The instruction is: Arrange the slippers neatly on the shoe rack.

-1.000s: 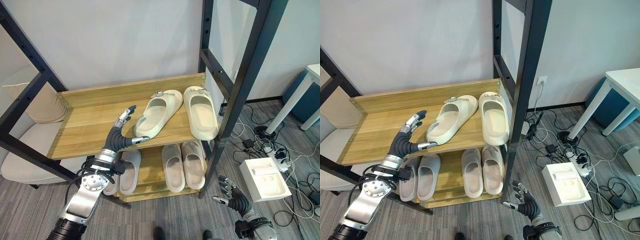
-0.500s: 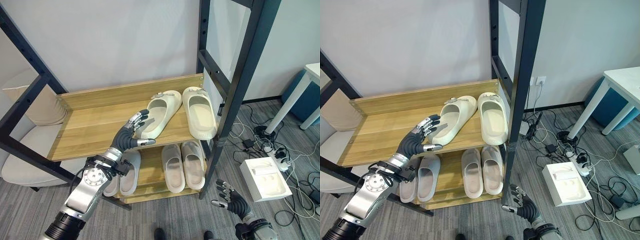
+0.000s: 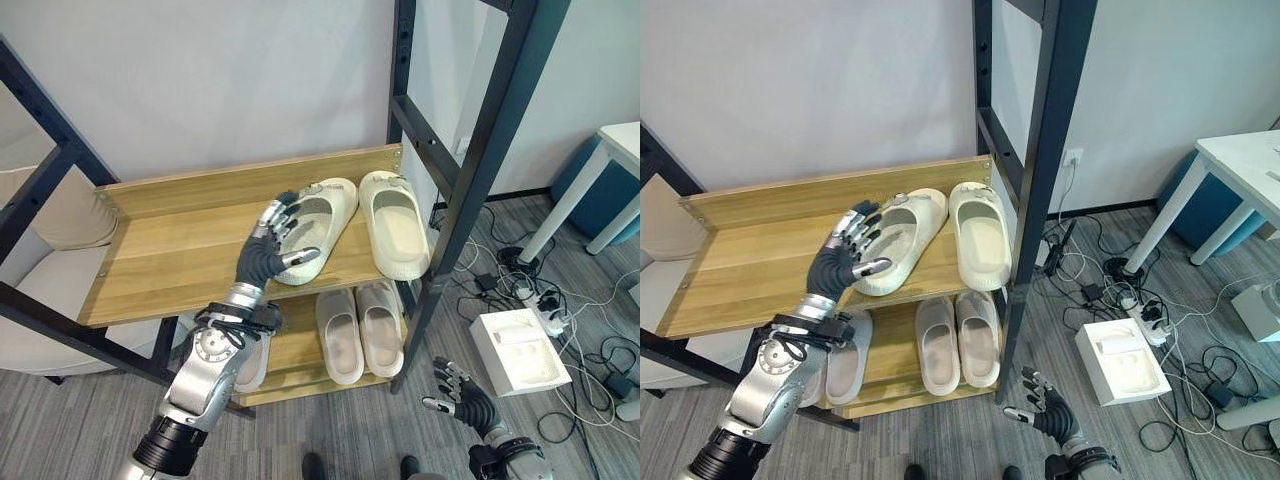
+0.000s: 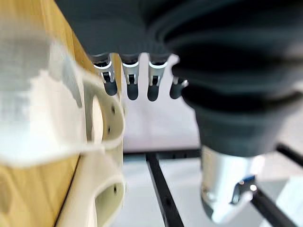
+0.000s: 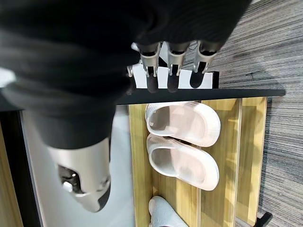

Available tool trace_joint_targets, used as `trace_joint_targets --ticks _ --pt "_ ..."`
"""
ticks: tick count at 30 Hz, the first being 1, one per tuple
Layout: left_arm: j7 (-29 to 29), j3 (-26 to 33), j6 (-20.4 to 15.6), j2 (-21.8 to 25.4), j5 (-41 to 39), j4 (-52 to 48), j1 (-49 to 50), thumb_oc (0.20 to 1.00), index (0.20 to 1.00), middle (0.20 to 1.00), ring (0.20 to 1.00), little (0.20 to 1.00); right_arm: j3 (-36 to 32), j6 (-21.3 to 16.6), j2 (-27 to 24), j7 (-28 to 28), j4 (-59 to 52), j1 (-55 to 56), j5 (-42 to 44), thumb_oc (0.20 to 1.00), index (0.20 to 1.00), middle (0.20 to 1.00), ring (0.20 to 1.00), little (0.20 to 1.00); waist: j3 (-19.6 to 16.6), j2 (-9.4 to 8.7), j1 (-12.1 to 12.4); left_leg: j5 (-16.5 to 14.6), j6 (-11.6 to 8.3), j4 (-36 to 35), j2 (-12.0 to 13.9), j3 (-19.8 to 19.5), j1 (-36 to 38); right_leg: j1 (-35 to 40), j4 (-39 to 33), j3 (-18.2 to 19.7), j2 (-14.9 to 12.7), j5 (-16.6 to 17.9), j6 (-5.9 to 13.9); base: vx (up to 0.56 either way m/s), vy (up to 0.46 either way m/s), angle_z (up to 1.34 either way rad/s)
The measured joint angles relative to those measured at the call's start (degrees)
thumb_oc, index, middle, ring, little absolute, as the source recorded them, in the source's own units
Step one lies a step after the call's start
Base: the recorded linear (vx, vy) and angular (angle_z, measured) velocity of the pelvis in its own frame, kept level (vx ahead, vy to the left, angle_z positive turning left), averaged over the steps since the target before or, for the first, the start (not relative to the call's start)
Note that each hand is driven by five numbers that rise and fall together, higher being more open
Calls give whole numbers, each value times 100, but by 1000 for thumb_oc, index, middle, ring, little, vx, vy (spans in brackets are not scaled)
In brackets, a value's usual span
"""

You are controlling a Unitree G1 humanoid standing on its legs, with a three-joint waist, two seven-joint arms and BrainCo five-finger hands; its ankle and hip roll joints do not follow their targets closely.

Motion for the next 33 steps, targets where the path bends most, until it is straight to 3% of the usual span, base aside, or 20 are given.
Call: trace_joint_targets --ticks 6,15,23,26,33 --pt "87 229 -27 128 292 197 521 1000 1000 1000 1000 1000 -14 -68 0 3 39 26 0 1000 1000 1000 1000 1000 5 -10 17 -6 -1 -36 -3 -40 8 -4 -28 -15 -1 -36 21 2 2 1" --pt "-372 196 62 353 550 208 801 1000 1000 1000 1000 1000 -35 -60 -3 58 63 28 0 1000 1000 1000 1000 1000 1 -3 19 -5 0 -36 -3 -52 8 -3 -29 -16 1 -39 15 0 0 0" --pt "-831 -392 304 318 -449 -150 684 1000 1000 1000 1000 1000 -8 -9 -9 174 65 15 43 1000 1000 1000 1000 1000 -9 15 3 -5 0 -26 -2 -43 11 -9 -29 -8 2 -40 16 0 0 0" --pt "-830 -763 374 221 -566 -46 352 1000 1000 1000 1000 1000 15 54 -6 179 121 -34 112 1000 1000 1000 1000 1000 -7 15 -7 -6 -1 -34 -2 -30 10 -17 -29 2 -1 -58 43 -1 -2 -1" --pt "-584 -891 387 -14 -660 138 148 1000 1000 1000 1000 1000 29 73 -5 160 221 -145 122 1000 1000 1000 1000 1000 -3 7 7 -5 -1 -35 -5 -28 7 -18 -29 8 -2 -57 49 0 0 0"
